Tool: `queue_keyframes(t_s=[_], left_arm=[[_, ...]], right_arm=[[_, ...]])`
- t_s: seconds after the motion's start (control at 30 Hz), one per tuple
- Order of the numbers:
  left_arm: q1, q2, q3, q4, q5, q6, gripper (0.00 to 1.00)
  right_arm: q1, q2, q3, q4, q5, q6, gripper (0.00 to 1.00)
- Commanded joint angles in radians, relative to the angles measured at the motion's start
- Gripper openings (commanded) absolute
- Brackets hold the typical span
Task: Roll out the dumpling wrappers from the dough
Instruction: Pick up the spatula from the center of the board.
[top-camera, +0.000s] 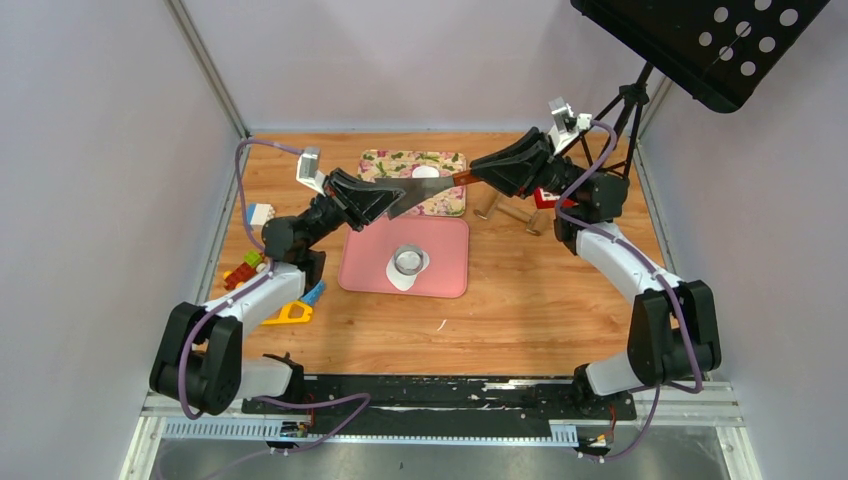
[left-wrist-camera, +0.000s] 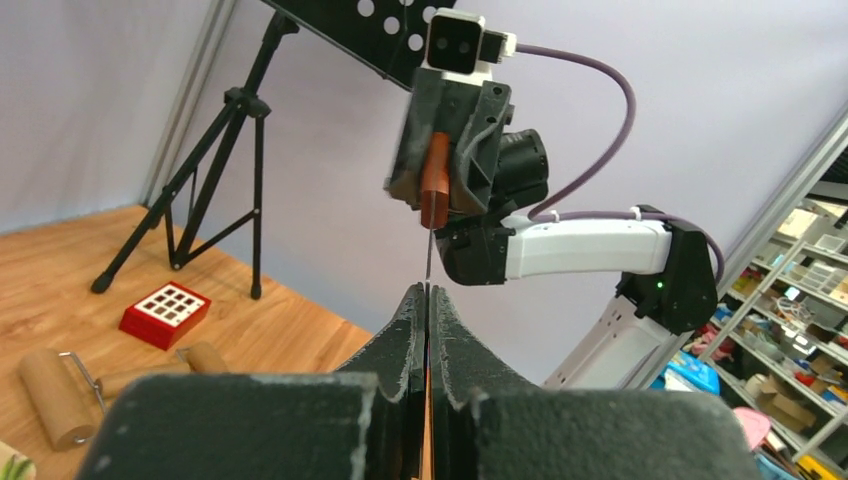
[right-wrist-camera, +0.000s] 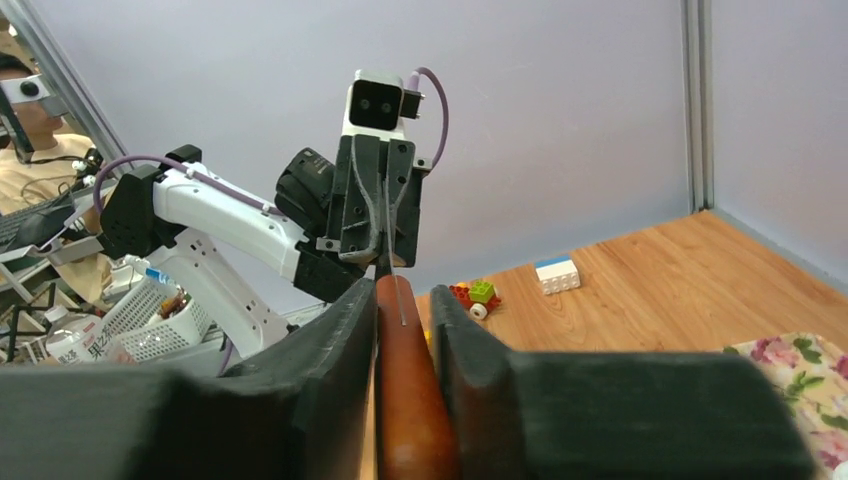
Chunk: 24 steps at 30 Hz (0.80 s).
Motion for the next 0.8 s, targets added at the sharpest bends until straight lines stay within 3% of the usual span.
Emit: queue_keyframes(t_s=[0.0, 0.1, 0.17, 0.27, 0.37, 0.77], left_arm=[[-0.008, -0.006, 0.004, 0.01, -0.047, 0.004, 0.0], [-0.008, -0.006, 0.007, 0.012, -0.05, 0.002, 0.0], [-0.008, -0.006, 0.007, 0.011, -0.05, 0.0, 0.0], [-0.008, -0.006, 0.006, 0.01, -0.048, 0.004, 0.0], [-0.008, -0.006, 0.001, 0.006, -0.048, 0.012, 0.0], [-0.008, -0.003, -0.006, -0.01, -0.047, 0.024, 0.0]], right_arm=[[0.023, -0.023, 0.031, -0.068, -0.042, -0.127, 0.37], [0.027, -0.019, 0.024, -0.028, -0.052, -0.08, 0.52], [0.03, -0.013, 0.02, 0.022, -0.056, -0.049, 0.56], [0.034, -0.015, 0.013, 0.041, -0.043, -0.04, 0.52], [0.036, -0.014, 0.021, 0.063, -0.043, -0.015, 0.38], [0.039, -0.001, 0.038, 0.129, -0.002, 0.041, 0.36]])
